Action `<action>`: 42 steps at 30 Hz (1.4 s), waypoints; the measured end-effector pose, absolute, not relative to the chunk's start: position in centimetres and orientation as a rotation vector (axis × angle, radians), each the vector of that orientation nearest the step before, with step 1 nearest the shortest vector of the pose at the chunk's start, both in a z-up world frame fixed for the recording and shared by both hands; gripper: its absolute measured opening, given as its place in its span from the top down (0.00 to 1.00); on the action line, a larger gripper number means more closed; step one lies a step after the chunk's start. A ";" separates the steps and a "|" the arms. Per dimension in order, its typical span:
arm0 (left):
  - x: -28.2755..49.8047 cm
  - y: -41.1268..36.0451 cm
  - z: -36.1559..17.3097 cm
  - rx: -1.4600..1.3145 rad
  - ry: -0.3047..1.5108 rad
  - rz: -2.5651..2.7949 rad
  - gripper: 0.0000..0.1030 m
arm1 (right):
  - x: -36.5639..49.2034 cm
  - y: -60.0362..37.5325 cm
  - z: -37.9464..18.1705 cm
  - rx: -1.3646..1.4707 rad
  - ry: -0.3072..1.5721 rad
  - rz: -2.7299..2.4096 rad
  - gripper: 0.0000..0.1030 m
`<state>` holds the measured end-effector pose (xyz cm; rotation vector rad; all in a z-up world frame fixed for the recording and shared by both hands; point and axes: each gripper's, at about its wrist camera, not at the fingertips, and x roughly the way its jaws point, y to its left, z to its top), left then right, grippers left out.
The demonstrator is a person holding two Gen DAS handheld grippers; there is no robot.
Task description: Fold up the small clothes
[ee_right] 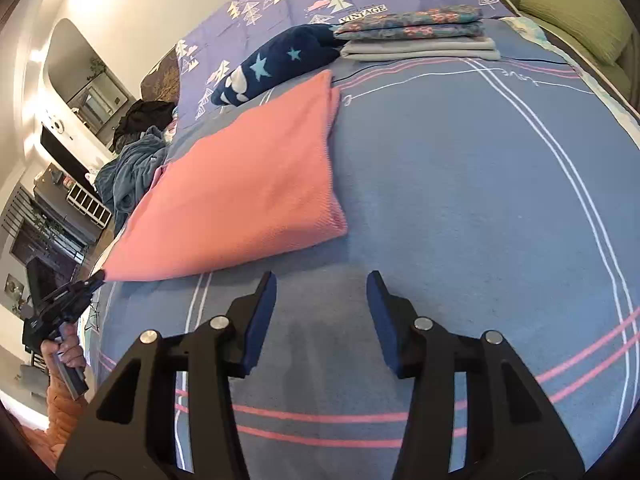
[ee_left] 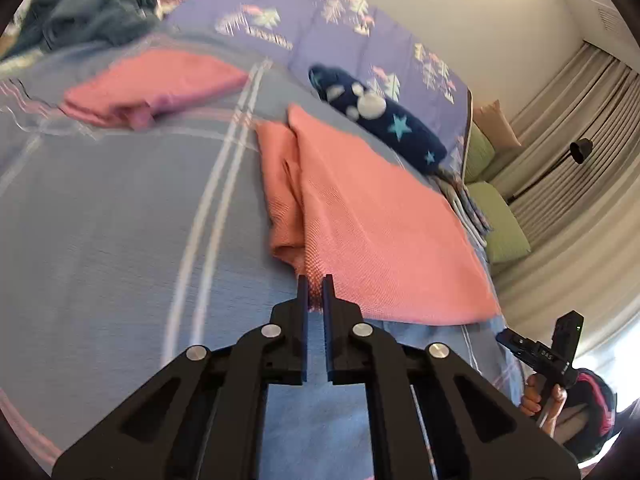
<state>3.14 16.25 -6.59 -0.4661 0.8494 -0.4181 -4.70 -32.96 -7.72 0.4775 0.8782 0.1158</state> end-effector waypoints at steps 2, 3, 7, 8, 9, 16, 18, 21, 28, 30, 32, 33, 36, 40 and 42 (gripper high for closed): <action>2.7 16.7 -6.4 -0.430 0.842 -0.377 1.00 | -4.8 -33.3 -7.9 0.505 0.876 0.115 0.53; 2.5 17.1 -6.7 -0.418 0.842 -0.356 1.00 | -4.8 -33.3 -7.9 0.514 0.874 0.115 0.53; 2.3 18.6 -8.2 -0.519 0.868 -0.372 1.00 | -4.7 -32.8 -7.8 0.540 0.877 0.152 0.51; 2.2 18.5 -8.4 -0.535 0.870 -0.393 0.95 | -4.6 -32.6 -7.7 0.548 0.878 0.169 0.51; 2.1 18.2 -8.4 -0.533 0.874 -0.407 0.87 | -4.6 -32.5 -7.8 0.557 0.877 0.184 0.51; 3.5 15.0 -9.3 -0.527 0.921 -0.495 0.38 | -1.7 -33.2 -9.9 0.850 0.857 0.217 0.38; 4.6 15.1 -9.6 -0.590 0.910 -0.493 0.38 | -0.8 -33.4 -10.1 0.931 0.840 0.174 0.38; 6.5 15.5 -10.6 -0.706 0.930 -0.482 0.85 | 0.3 -33.4 -10.6 0.973 0.857 0.038 0.93; 3.6 15.7 -7.7 -0.712 0.864 -0.510 0.93 | -3.0 -34.4 -5.9 0.900 0.766 0.066 0.96; 1.7 15.1 -6.5 -0.665 0.868 -0.550 0.93 | -4.1 -34.8 -5.0 0.852 0.787 0.055 0.96; 0.2 14.1 -6.3 -0.623 0.892 -0.578 0.93 | -5.1 -35.4 -5.2 0.803 0.821 0.002 0.96; -0.9 13.4 -6.5 -0.595 0.916 -0.595 0.93 | -5.3 -35.9 -5.8 0.766 0.854 -0.036 0.95; -3.1 11.5 -8.0 -0.489 0.980 -0.581 0.93 | -6.3 -36.4 -7.1 0.643 0.913 -0.246 0.73; -4.4 12.9 -8.5 -0.476 0.981 -0.553 0.90 | -7.2 -35.3 -5.4 0.501 0.846 -0.314 0.68; -4.5 13.9 -7.4 -0.412 0.924 -0.477 0.89 | -6.7 -33.8 -4.5 0.448 0.830 -0.271 0.68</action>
